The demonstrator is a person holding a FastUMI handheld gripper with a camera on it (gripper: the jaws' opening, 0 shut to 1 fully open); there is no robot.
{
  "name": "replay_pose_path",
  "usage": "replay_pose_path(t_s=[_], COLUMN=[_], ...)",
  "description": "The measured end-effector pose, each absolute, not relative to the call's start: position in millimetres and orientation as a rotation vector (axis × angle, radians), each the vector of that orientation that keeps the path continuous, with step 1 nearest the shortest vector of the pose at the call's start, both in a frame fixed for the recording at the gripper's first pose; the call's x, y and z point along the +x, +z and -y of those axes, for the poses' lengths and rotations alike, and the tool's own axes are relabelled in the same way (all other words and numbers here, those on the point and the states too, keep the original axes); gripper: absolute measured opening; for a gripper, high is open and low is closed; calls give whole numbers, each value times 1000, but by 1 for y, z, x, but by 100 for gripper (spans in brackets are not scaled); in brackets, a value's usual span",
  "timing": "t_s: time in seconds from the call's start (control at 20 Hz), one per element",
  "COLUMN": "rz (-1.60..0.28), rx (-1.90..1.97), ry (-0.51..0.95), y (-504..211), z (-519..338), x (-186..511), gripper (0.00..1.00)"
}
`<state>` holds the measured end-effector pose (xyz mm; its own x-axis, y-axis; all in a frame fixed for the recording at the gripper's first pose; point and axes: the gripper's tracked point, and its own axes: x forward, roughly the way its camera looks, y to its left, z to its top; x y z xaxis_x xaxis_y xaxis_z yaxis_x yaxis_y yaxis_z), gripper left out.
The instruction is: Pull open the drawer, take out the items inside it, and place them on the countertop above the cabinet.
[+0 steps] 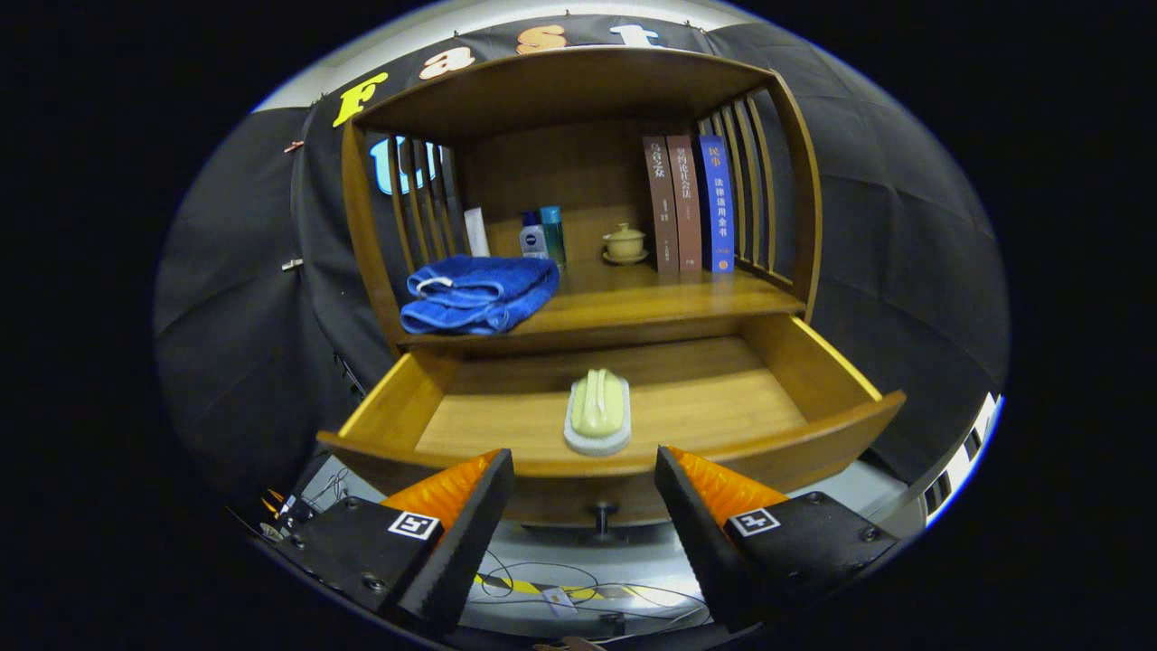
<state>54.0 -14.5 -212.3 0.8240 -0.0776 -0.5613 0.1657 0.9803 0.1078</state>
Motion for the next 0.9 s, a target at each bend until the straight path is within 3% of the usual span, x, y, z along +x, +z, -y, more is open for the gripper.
replay_pose_path(t_s=[0.35,0.9], rz=[-649,-1088], rx=[164,152], ry=[-99,-136], y=[-204,-304], z=[18,38], x=[130,190], gripper=[100,98])
